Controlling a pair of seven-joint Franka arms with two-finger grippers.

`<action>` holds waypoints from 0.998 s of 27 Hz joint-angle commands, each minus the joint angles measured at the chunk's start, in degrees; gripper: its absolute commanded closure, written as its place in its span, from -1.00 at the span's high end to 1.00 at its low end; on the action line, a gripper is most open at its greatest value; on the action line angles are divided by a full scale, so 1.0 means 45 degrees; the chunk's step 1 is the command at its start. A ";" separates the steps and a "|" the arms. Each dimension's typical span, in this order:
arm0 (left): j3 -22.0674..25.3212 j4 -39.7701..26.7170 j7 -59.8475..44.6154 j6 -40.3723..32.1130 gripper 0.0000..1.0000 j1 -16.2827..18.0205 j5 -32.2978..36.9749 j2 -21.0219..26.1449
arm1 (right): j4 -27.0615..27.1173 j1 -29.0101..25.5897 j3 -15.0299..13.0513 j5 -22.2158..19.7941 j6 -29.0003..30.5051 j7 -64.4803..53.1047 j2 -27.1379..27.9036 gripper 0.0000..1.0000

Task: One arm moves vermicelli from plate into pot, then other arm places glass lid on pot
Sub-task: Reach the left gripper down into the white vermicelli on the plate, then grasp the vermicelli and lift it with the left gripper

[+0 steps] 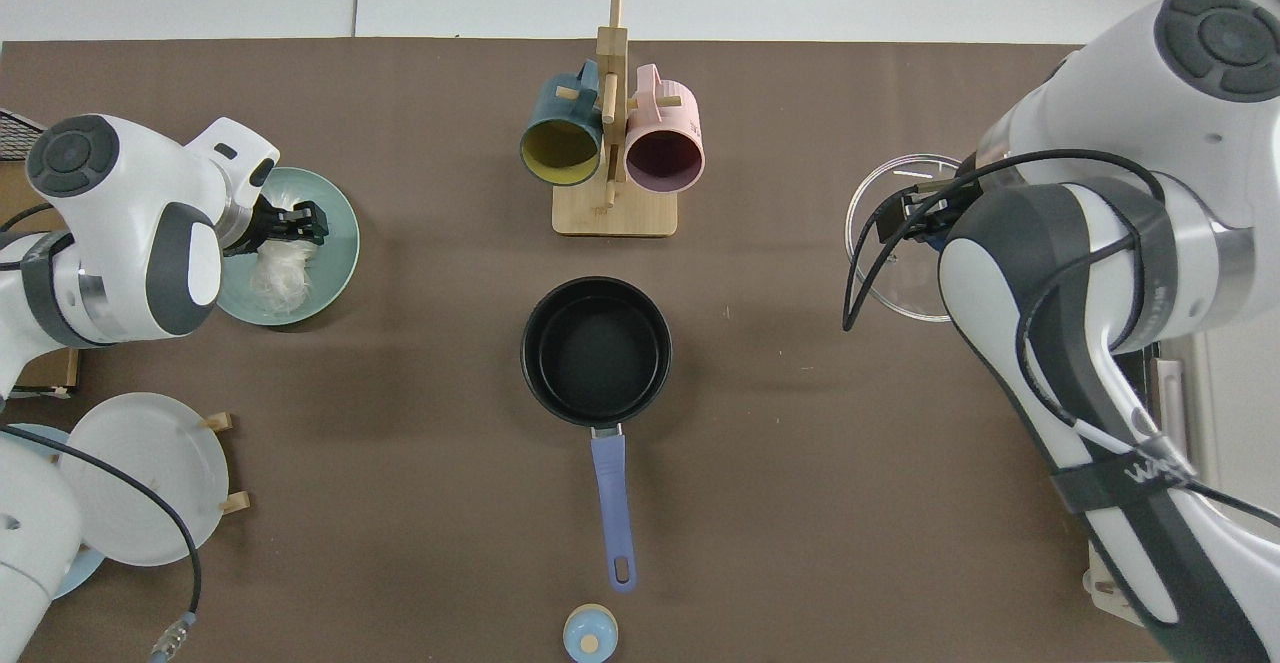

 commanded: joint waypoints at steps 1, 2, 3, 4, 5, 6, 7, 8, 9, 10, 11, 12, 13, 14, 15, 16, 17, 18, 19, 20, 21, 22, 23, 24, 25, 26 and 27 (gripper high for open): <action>0.0059 0.0453 0.0022 -0.0872 -1.00 -0.0102 -0.0061 -0.0077 | -0.0792 -0.0187 -0.0012 0.0186 -0.0559 -0.0709 -0.1222 -1.00; 0.0059 0.0648 0.0022 -0.1164 -1.00 -0.0082 -0.0042 -0.0096 | -0.0929 -0.0187 -0.0012 0.0186 -0.0637 -0.0747 -0.1359 -1.00; 0.0040 0.0901 0.0022 -0.1496 -1.00 -0.0063 -0.0041 -0.0097 | -0.1027 -0.0187 -0.0032 0.0186 -0.0715 -0.0747 -0.1496 -1.00; 0.0020 0.1136 0.0022 -0.1770 -1.00 -0.0063 -0.0041 -0.0097 | -0.1105 -0.0187 -0.0032 0.0186 -0.0754 -0.0747 -0.1574 -1.00; 0.0001 0.1390 0.0022 -0.2063 -1.00 -0.0082 -0.0041 -0.0135 | -0.1125 -0.0206 -0.0051 0.0186 -0.0735 -0.0747 -0.1594 -1.00; 0.0000 0.1624 0.0022 -0.2395 -1.00 -0.0102 -0.0041 -0.0213 | -0.1125 -0.0264 -0.0071 0.0205 -0.0600 -0.0767 -0.1575 -1.00; -0.0019 0.1839 0.0022 -0.2707 -1.00 -0.0102 -0.0061 -0.0291 | -0.1125 -0.0323 -0.0071 0.0225 -0.0521 -0.0786 -0.1556 -1.00; -0.0038 0.1996 0.0003 -0.3020 -1.00 -0.0121 -0.0061 -0.0350 | -0.1125 -0.0323 -0.0071 0.0283 -0.0501 -0.0787 -0.1536 -1.00; -0.0058 0.2114 0.0022 -0.3390 -1.00 -0.0121 -0.0042 -0.0583 | -0.1125 -0.0304 -0.0071 0.0322 -0.0481 -0.0767 -0.1536 -1.00; -0.0058 0.2115 0.0042 -0.3665 -1.00 -0.0141 -0.0041 -0.0778 | -0.1125 -0.0284 -0.0071 0.0361 -0.0481 -0.0748 -0.1536 -1.00; -0.0077 0.2115 0.0061 -0.3880 -1.00 -0.0160 -0.0041 -0.1032 | -0.1145 -0.0265 -0.0071 0.0361 -0.0462 -0.0747 -0.1536 -1.00; -0.0174 0.2115 0.0081 -0.4037 -1.00 -0.0160 -0.0041 -0.1305 | -0.1145 -0.0265 -0.0071 0.0361 -0.0384 -0.0747 -0.1536 -1.00; -0.0330 0.2115 0.0100 -0.4155 -1.00 -0.0141 -0.0022 -0.1578 | -0.1145 -0.0265 -0.0071 0.0361 -0.0326 -0.0747 -0.1536 -1.00; -0.0544 0.2096 0.0081 -0.4310 -1.00 -0.0141 -0.0041 -0.1813 | -0.1164 -0.0265 -0.0071 0.0361 -0.0325 -0.0747 -0.1536 -1.00; -0.0682 0.2095 0.0081 -0.4505 -1.00 -0.0141 -0.0041 -0.2009 | -0.1164 -0.0265 -0.0071 0.0361 -0.0325 -0.0747 -0.1536 -1.00; -0.0818 0.2095 0.0062 -0.4759 -1.00 -0.0141 -0.0061 -0.2262 | -0.1164 -0.0245 -0.0071 0.0361 -0.0325 -0.0747 -0.1536 -1.00; -0.0955 0.2095 -0.0035 -0.5071 -1.00 -0.0141 -0.0061 -0.2497 | -0.1164 -0.0245 -0.0071 0.0361 -0.0306 -0.0747 -0.1536 -1.00; -0.1150 0.2115 -0.0094 -0.5364 -1.00 -0.0141 -0.0100 -0.2731 | -0.1164 -0.0245 -0.0071 0.0361 -0.0325 -0.0747 -0.1536 -1.00; -0.1345 0.2096 -0.0114 -0.5676 -1.00 -0.0141 -0.0119 -0.2946 | -0.1164 -0.0226 -0.0071 0.0342 -0.0325 -0.0747 -0.1536 -1.00; -0.1579 0.2057 -0.0153 -0.6046 -1.00 -0.0122 -0.0177 -0.3238 | -0.1164 -0.0226 -0.0071 0.0361 -0.0306 -0.0747 -0.1536 -1.00; -0.1756 0.2037 -0.0250 -0.6379 -1.00 -0.0121 -0.0197 -0.3473 | -0.1164 -0.0245 -0.0071 0.0361 -0.0305 -0.0747 -0.1536 -1.00; -0.1912 0.2017 -0.0425 -0.6653 -1.00 -0.0141 -0.0217 -0.3630 | -0.1145 -0.0226 -0.0071 0.0361 -0.0305 -0.0747 -0.1536 -1.00; -0.2146 0.1998 -0.0620 -0.6926 -1.00 -0.0141 -0.0217 -0.3767 | -0.1145 -0.0245 -0.0071 0.0361 -0.0325 -0.0728 -0.1536 -1.00; -0.2419 0.1998 -0.0912 -0.7142 -1.00 -0.0141 -0.0217 -0.3923 | -0.1145 -0.0245 -0.0071 0.0361 -0.0306 -0.0747 -0.1536 -1.00; -0.2827 0.1940 -0.1244 -0.7279 -1.00 -0.0141 -0.0236 -0.4041 | -0.1145 -0.0264 -0.0071 0.0361 -0.0305 -0.0747 -0.1536 -1.00; -0.3218 0.1881 -0.1634 -0.7300 -1.00 -0.0141 -0.0237 -0.4100 | -0.1145 -0.0265 -0.0071 0.0361 -0.0325 -0.0767 -0.1536 -1.00; -0.3609 0.1803 -0.2044 -0.7223 -1.00 -0.0141 -0.0237 -0.4101 | -0.1145 -0.0265 -0.0071 0.0361 -0.0325 -0.0767 -0.1517 -1.00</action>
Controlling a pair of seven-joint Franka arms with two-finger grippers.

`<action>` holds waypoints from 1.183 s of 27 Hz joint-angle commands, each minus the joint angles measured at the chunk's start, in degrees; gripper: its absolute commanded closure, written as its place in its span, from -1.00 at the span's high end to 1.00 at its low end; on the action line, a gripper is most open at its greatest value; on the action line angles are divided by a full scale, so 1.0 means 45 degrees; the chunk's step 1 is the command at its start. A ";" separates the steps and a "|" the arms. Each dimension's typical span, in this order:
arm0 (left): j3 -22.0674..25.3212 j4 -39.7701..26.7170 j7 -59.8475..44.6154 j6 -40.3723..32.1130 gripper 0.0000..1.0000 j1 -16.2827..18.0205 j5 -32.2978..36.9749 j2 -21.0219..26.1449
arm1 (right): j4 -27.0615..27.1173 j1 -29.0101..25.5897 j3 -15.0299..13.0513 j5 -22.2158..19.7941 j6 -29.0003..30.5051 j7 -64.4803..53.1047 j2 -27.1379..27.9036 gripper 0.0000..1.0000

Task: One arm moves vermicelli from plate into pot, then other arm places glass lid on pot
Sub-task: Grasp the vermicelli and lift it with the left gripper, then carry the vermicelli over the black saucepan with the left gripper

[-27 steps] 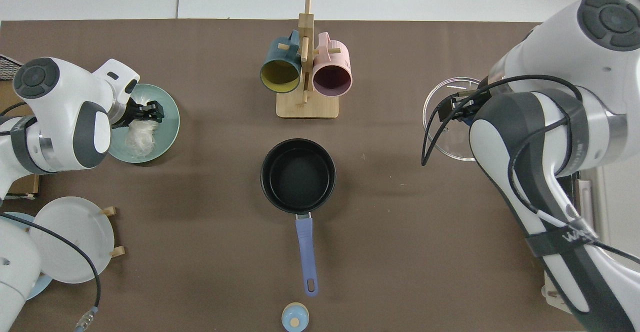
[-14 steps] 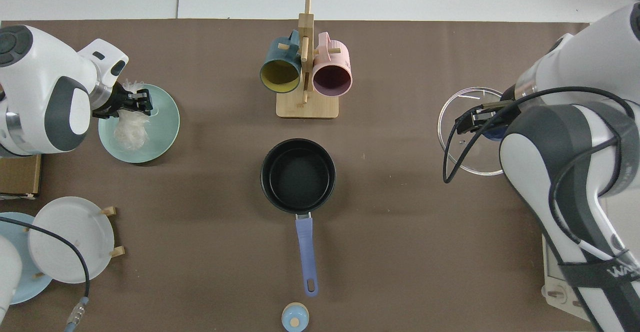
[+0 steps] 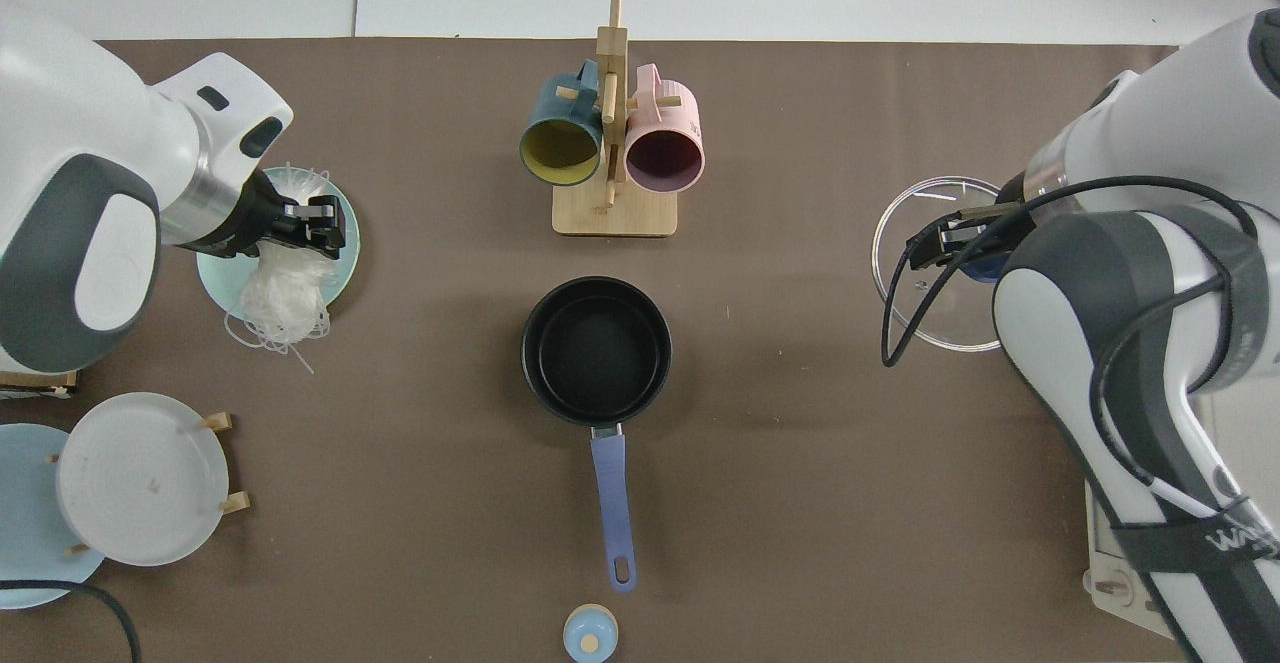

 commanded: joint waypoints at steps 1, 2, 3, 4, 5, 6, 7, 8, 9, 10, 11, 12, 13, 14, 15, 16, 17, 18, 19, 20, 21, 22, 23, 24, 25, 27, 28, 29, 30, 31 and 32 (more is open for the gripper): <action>-0.1458 -0.0563 -0.1682 -0.0199 -1.00 -0.0044 -0.0240 -0.0517 | -0.0290 -0.0121 0.0023 0.0235 0.0290 -0.0485 -0.0275 -1.00; -0.1751 -0.0603 -0.2093 -0.0159 -1.00 -0.0025 -0.0260 -0.0536 | -0.0290 -0.0140 0.0023 0.0235 0.0310 -0.0485 -0.0275 -1.00; -0.2006 -0.0642 -0.2406 -0.0120 -1.00 -0.0025 -0.0299 -0.0517 | -0.0290 -0.0140 0.0023 0.0235 0.0310 -0.0485 -0.0275 -1.00; -0.2279 -0.0681 -0.2699 0.0016 -1.00 -0.0025 -0.0415 -0.0497 | -0.0290 -0.0121 0.0023 0.0235 0.0310 -0.0485 -0.0275 -1.00; -0.2514 -0.0817 -0.2915 0.0288 -1.00 -0.0025 -0.0590 -0.0478 | -0.0290 -0.0121 0.0023 0.0235 0.0310 -0.0485 -0.0275 -1.00; -0.2729 -0.1069 -0.3072 0.0735 -1.00 -0.0025 -0.0766 -0.0497 | -0.0290 -0.0140 0.0023 0.0235 0.0310 -0.0485 -0.0275 -1.00; -0.2905 -0.1420 -0.3151 0.1242 -1.00 -0.0025 -0.0923 -0.0536 | -0.0290 -0.0121 0.0023 0.0235 0.0310 -0.0485 -0.0256 -1.00; -0.3061 -0.1771 -0.3171 0.1789 -1.00 -0.0025 -0.1040 -0.0652 | -0.0290 -0.0140 0.0023 0.0235 0.0310 -0.0485 -0.0256 -1.00; -0.3198 -0.2104 -0.3171 0.2297 -1.00 -0.0005 -0.1138 -0.0847 | -0.0290 -0.0140 0.0023 0.0235 0.0310 -0.0485 -0.0256 -1.00; -0.3277 -0.2378 -0.3152 0.2689 -1.00 -0.0005 -0.1236 -0.0984 | -0.0290 -0.0140 0.0023 0.0235 0.0291 -0.0485 -0.0275 -1.00; -0.3297 -0.2574 -0.3132 0.2925 -1.00 -0.0024 -0.1391 -0.1063 | -0.0290 -0.0140 0.0023 0.0235 0.0310 -0.0485 -0.0275 -1.00; -0.3355 -0.2672 -0.3093 0.3004 -1.00 -0.0025 -0.1548 -0.1083 | -0.0290 -0.0140 0.0023 0.0235 0.0291 -0.0485 -0.0256 -1.00; -0.3433 -0.2693 -0.3016 0.3025 -1.00 -0.0025 -0.1685 -0.1083 | -0.0290 -0.0140 0.0023 0.0235 0.0290 -0.0485 -0.0275 -1.00; -0.3473 -0.2712 -0.3015 0.3044 -1.00 -0.0025 -0.1725 -0.1083 | -0.0290 -0.0140 0.0023 0.0235 0.0290 -0.0485 -0.0256 -1.00; -0.3473 -0.2751 -0.3015 0.3102 -1.00 -0.0025 -0.1764 -0.1064 | -0.0290 -0.0140 0.0023 0.0235 0.0310 -0.0485 -0.0256 -1.00; -0.3531 -0.2829 -0.3015 0.3238 -1.00 -0.0044 -0.1783 -0.0967 | -0.0290 -0.0140 0.0023 0.0235 0.0310 -0.0485 -0.0256 -1.00; -0.3686 -0.2868 -0.3131 0.3568 -1.00 -0.0044 -0.1764 -0.0753 | -0.0251 -0.0140 0.0023 0.0235 0.0310 -0.0466 -0.0236 -1.00; -0.3881 -0.2965 -0.3151 0.3997 -1.00 -0.0064 -0.1764 -0.0558 | -0.0193 -0.0140 0.0023 0.0235 0.0310 -0.0466 -0.0217 -1.00; -0.4038 -0.3160 -0.3190 0.4330 -1.00 -0.0083 -0.1745 -0.0343 | -0.0154 -0.0140 0.0023 0.0235 0.0310 -0.0427 -0.0197 -1.00; -0.4098 -0.3394 -0.3249 0.4585 -1.00 -0.0122 -0.1745 -0.0283 | -0.0134 -0.0140 0.0023 0.0235 0.0310 -0.0427 -0.0178 -1.00; -0.4117 -0.3570 -0.3230 0.4723 -1.00 -0.0142 -0.1725 -0.0302 | -0.0134 -0.0121 0.0023 0.0235 0.0310 -0.0388 -0.0178 -1.00; -0.4118 -0.3649 -0.3172 0.4782 -1.00 -0.0142 -0.1725 -0.0302 | -0.0134 -0.0121 0.0023 0.0235 0.0291 -0.0349 -0.0178 -1.00; -0.4118 -0.3708 -0.3132 0.4860 -1.00 -0.0161 -0.1725 -0.0224 | -0.0134 -0.0121 0.0023 0.0235 0.0310 -0.0329 -0.0178 -1.00; -0.4118 -0.3709 -0.3132 0.4938 -1.00 -0.0161 -0.1706 -0.0108 | -0.0134 -0.0101 0.0023 0.0235 0.0310 -0.0329 -0.0178 -1.00; -0.4137 -0.3747 -0.3132 0.5035 -1.00 -0.0219 -0.1686 0.0009 | -0.0134 -0.0101 0.0023 0.0254 0.0310 -0.0329 -0.0178 -1.00; -0.4137 -0.3923 -0.3287 0.5347 -1.00 -0.0531 -0.1628 0.0147 | -0.0134 -0.0082 0.0023 0.0254 0.0310 -0.0329 -0.0178 -1.00; -0.4137 -0.4039 -0.3288 0.5658 -1.00 -0.0590 -0.1627 0.0167 | -0.0114 -0.0062 0.0023 0.0235 0.0291 -0.0329 -0.0178 -1.00; -0.4118 -0.4137 -0.3288 0.5990 -1.00 -0.0610 -0.1608 0.0264 | -0.0114 -0.0043 0.0023 0.0235 0.0310 -0.0329 -0.0178 -1.00; -0.4118 -0.4196 -0.3288 0.6303 -1.00 -0.0630 -0.1608 0.0477 | -0.0114 -0.0023 0.0003 0.0215 0.0310 -0.0329 -0.0178 -1.00; -0.4137 -0.4197 -0.3269 0.6538 -1.00 -0.0707 -0.1589 0.0711 | -0.0095 -0.0023 0.0003 0.0215 0.0291 -0.0329 -0.0178 -1.00; -0.4137 -0.4197 -0.3269 0.6753 -1.00 -0.0786 -0.1550 0.0946 | -0.0095 -0.0004 0.0003 0.0196 0.0290 -0.0329 -0.0178 -1.00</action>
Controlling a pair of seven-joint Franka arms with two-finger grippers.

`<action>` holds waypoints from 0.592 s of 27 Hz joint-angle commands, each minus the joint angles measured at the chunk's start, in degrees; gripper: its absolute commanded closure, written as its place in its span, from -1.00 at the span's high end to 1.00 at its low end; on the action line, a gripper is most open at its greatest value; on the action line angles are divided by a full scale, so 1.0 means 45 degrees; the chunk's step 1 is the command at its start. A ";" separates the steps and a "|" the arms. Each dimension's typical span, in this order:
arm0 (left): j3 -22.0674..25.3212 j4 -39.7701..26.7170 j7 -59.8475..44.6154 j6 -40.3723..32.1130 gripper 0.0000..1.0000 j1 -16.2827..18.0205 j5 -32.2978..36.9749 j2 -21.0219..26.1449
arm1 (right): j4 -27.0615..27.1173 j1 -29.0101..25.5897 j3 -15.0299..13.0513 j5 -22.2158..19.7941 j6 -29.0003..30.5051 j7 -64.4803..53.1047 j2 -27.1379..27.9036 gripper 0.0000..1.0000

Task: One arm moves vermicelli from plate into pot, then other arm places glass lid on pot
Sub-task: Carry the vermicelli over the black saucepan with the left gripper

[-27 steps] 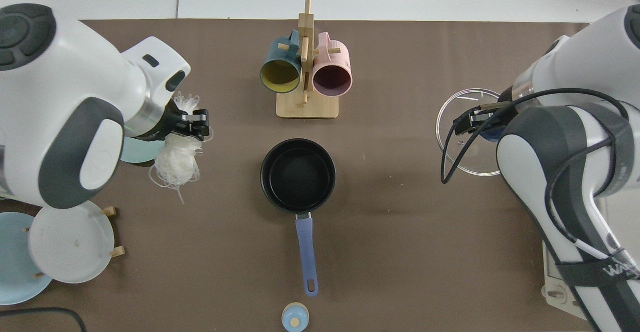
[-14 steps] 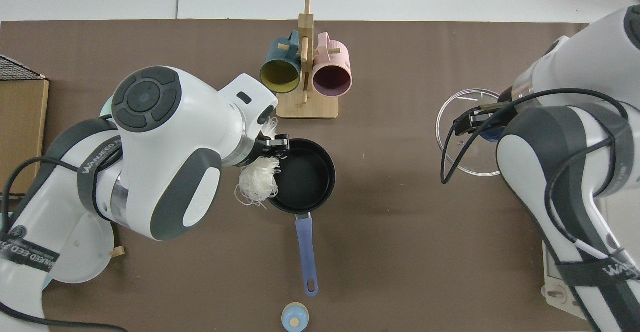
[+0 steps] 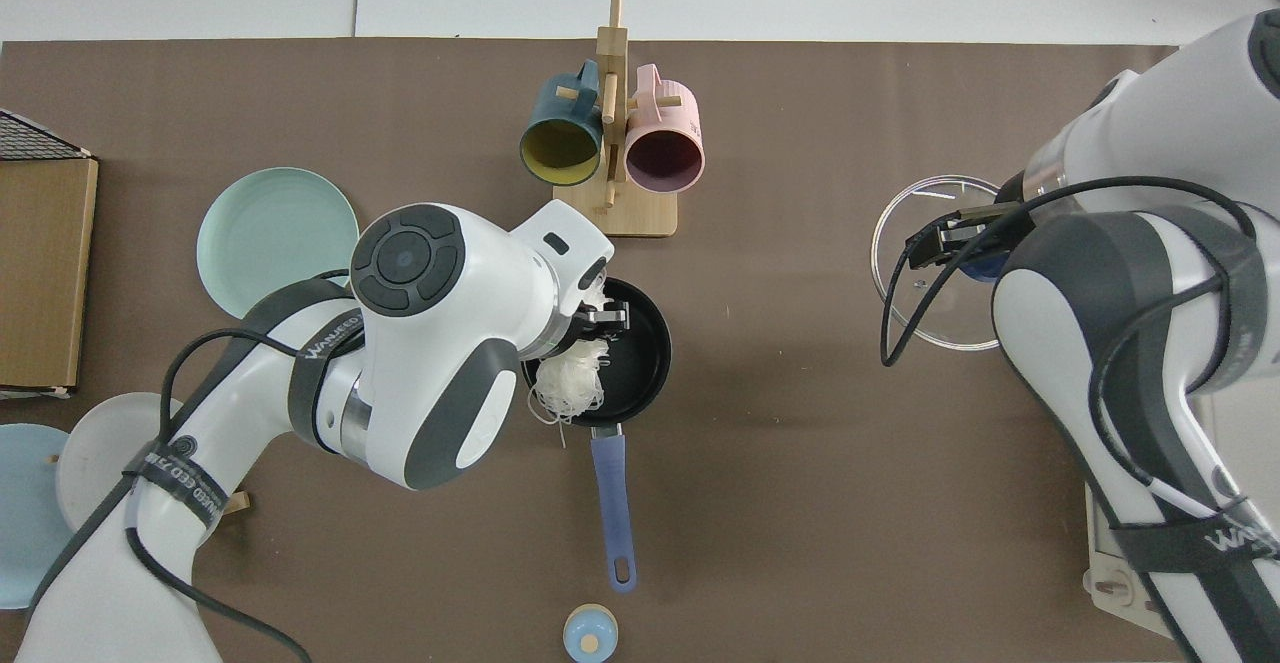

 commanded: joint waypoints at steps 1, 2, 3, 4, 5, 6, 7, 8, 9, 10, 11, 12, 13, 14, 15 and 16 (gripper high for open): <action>0.0090 -0.0328 -0.0074 0.1259 -1.00 -0.0366 -0.0067 0.0704 | -0.0084 -0.0033 -0.0001 0.0189 0.0227 -0.0348 -0.0178 -1.00; 0.0090 -0.0328 -0.0093 0.1318 -1.00 -0.0366 0.0069 0.0822 | -0.0084 -0.0014 -0.0001 0.0150 0.0227 -0.0387 -0.0178 -1.00; 0.0090 -0.0348 -0.0093 0.1376 -1.00 -0.0385 0.0245 0.0881 | -0.0065 -0.0033 -0.0001 0.0130 0.0227 -0.0426 -0.0178 -1.00; 0.0090 -0.0348 -0.0113 0.1435 -1.00 -0.0386 0.0440 0.0978 | -0.0064 -0.0014 -0.0001 0.0169 0.0227 -0.0427 -0.0178 -1.00; 0.0090 -0.0348 -0.0113 0.1513 -1.00 -0.0386 0.0654 0.1173 | -0.0084 -0.0033 -0.0001 0.0189 0.0227 -0.0427 -0.0178 -1.00; 0.0071 -0.0348 -0.0093 0.1610 -1.00 -0.0366 0.0772 0.1291 | -0.0084 -0.0014 -0.0001 0.0189 0.0246 -0.0427 -0.0178 -1.00; 0.0071 -0.0348 -0.0093 0.1727 -1.00 -0.0366 0.0890 0.1388 | -0.0084 -0.0014 -0.0001 0.0189 0.0227 -0.0427 -0.0178 -1.00; 0.0090 -0.0367 -0.0093 0.1786 -1.00 -0.0385 0.0910 0.1409 | -0.0084 -0.0014 -0.0001 0.0189 0.0246 -0.0427 -0.0178 -1.00; 0.0090 -0.0406 -0.0093 0.1787 -1.00 -0.0386 0.0930 0.1409 | -0.0084 -0.0014 -0.0001 0.0189 0.0246 -0.0388 -0.0178 -1.00; 0.0090 -0.0445 -0.0074 0.1768 -1.00 -0.0386 0.0949 0.1409 | -0.0084 -0.0014 -0.0001 0.0189 0.0246 -0.0368 -0.0178 -1.00; 0.0071 -0.0504 -0.0054 0.1768 -1.00 -0.0386 0.0969 0.1428 | -0.0084 0.0006 0.0019 0.0189 0.0246 -0.0349 -0.0158 -1.00; 0.0071 -0.0601 -0.0054 0.1787 -1.00 -0.0386 0.0988 0.1409 | -0.0103 0.0025 0.0000 0.0189 0.0246 -0.0349 -0.0158 -1.00; 0.0071 -0.0698 -0.0054 0.1787 -1.00 -0.0386 0.0988 0.1409 | -0.0123 0.0006 0.0019 0.0208 0.0246 -0.0329 -0.0139 -1.00; 0.0071 -0.0777 -0.0073 0.1845 -1.00 -0.0386 0.0988 0.1428 | -0.0142 0.0025 0.0019 0.0208 0.0246 -0.0310 -0.0119 -1.00; 0.0090 -0.0797 -0.0054 0.1846 -1.00 -0.0386 0.0988 0.1448 | -0.0181 0.0025 0.0019 0.0208 0.0246 -0.0309 -0.0119 -1.00; 0.0090 -0.0797 -0.0015 0.1865 -1.00 -0.0366 0.0988 0.1487 | -0.0201 0.0025 0.0019 0.0208 0.0246 -0.0290 -0.0119 -1.00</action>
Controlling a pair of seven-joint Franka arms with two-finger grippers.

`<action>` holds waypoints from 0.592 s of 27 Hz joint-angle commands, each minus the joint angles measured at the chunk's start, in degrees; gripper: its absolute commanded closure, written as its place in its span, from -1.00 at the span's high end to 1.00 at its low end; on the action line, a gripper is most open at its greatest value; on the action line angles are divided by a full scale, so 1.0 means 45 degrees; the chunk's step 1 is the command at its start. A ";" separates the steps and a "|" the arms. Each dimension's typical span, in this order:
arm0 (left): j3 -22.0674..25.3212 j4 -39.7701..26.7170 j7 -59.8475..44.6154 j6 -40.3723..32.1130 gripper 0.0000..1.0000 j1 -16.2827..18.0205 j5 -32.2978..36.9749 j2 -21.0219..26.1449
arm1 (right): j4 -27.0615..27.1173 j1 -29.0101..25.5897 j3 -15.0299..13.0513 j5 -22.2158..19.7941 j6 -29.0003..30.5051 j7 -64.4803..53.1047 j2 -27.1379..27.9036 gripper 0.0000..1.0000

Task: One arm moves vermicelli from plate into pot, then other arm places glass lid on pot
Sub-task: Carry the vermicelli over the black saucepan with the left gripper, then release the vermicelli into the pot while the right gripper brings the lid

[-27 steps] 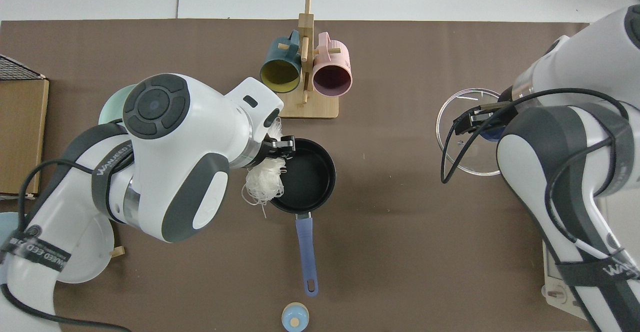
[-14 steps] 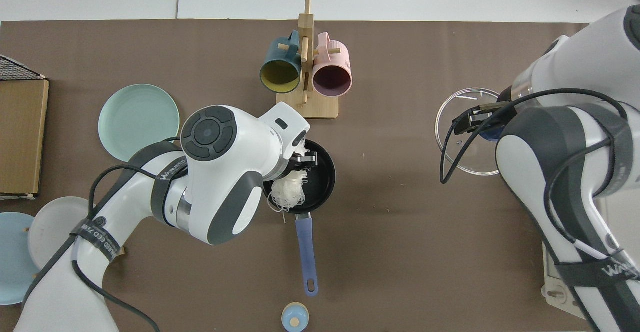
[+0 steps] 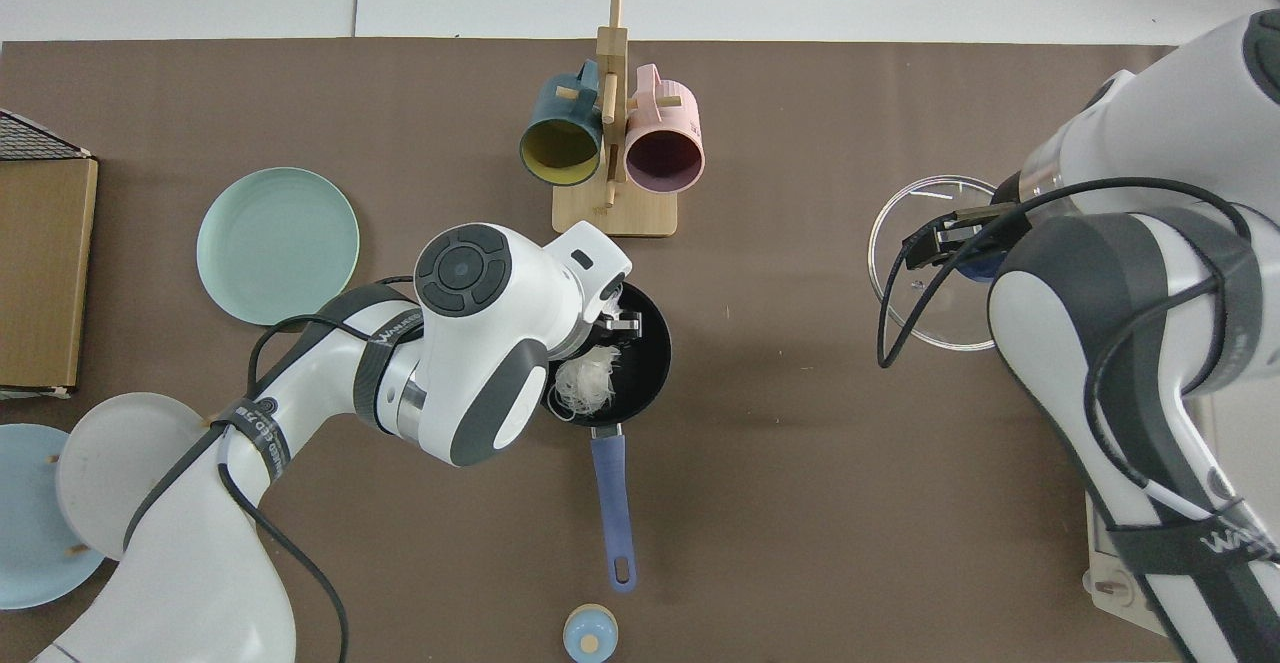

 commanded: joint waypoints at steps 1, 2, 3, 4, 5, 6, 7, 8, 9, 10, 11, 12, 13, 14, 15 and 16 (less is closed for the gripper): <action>0.0082 -0.0417 -0.0008 0.0379 -1.00 -0.0064 0.0220 -0.0153 | -0.0217 0.0005 0.0003 0.0208 0.0233 -0.0290 -0.0121 -1.00; 0.0082 -0.0417 0.0012 0.0379 -1.00 -0.0064 0.0220 -0.0114 | -0.0237 0.0025 0.0003 0.0208 0.0233 -0.0290 -0.0121 -1.00; 0.0062 -0.0417 -0.0104 0.0399 -1.00 -0.0083 0.0220 -0.0075 | -0.0257 0.0025 0.0003 0.0208 0.0233 -0.0271 -0.0121 -1.00; 0.0062 -0.0436 -0.0105 0.0457 -1.00 -0.0064 0.0220 -0.0055 | -0.0295 0.0044 0.0003 0.0208 0.0253 -0.0271 -0.0121 -1.00; 0.0081 -0.0437 -0.0163 0.0535 -1.00 -0.0083 0.0220 0.0023 | -0.0315 0.0045 0.0003 0.0208 0.0272 -0.0251 -0.0141 -1.00; 0.0082 -0.0417 -0.0338 0.0574 -0.99 -0.0103 0.0220 0.0024 | -0.0373 0.0045 0.0022 0.0208 0.0388 -0.0270 -0.0141 -1.00; 0.0082 -0.0340 -0.0494 0.0517 -0.34 -0.0083 0.0220 0.0043 | -0.0432 0.0045 0.0022 0.0208 0.0486 -0.0271 -0.0141 -1.00; 0.0082 -0.0281 -0.0515 0.0458 0.38 -0.0064 0.0239 0.0062 | -0.0452 0.0045 0.0022 0.0208 0.0526 -0.0271 -0.0160 -1.00; 0.0082 -0.0242 -0.0573 0.0400 0.99 -0.0064 0.0239 0.0063 | -0.0471 0.0045 0.0042 0.0208 0.0526 -0.0271 -0.0161 -1.00; 0.0082 -0.0183 -0.0632 0.0341 1.00 -0.0064 0.0220 0.0063 | -0.0472 0.0064 0.0061 0.0227 0.0526 -0.0271 -0.0161 -1.00; 0.0101 -0.0125 -0.0690 0.0340 1.00 -0.0083 0.0220 0.0024 | -0.0472 0.0084 0.0081 0.0228 0.0526 -0.0271 -0.0161 -1.00; 0.0140 -0.0047 -0.0730 0.0282 1.00 -0.0083 0.0220 -0.0034 | -0.0472 0.0122 0.0081 0.0228 0.0526 -0.0271 -0.0161 -1.00; 0.0160 0.0051 -0.0769 0.0166 1.00 -0.0083 0.0220 -0.0093 | -0.0472 0.0123 0.0081 0.0228 0.0526 -0.0271 -0.0161 -1.00; 0.0218 0.0206 -0.0769 -0.0048 1.00 -0.0083 0.0220 -0.0152 | -0.0472 0.0142 0.0081 0.0228 0.0526 -0.0271 -0.0161 -1.00; 0.0276 0.0421 -0.0750 -0.0437 1.00 -0.0083 0.0220 -0.0210 | -0.0472 0.0142 0.0081 0.0228 0.0526 -0.0251 -0.0161 -1.00; 0.0354 0.0751 -0.0711 -0.0963 1.00 -0.0083 0.0220 -0.0308 | -0.0472 0.0142 0.0081 0.0228 0.0526 -0.0232 -0.0161 -1.00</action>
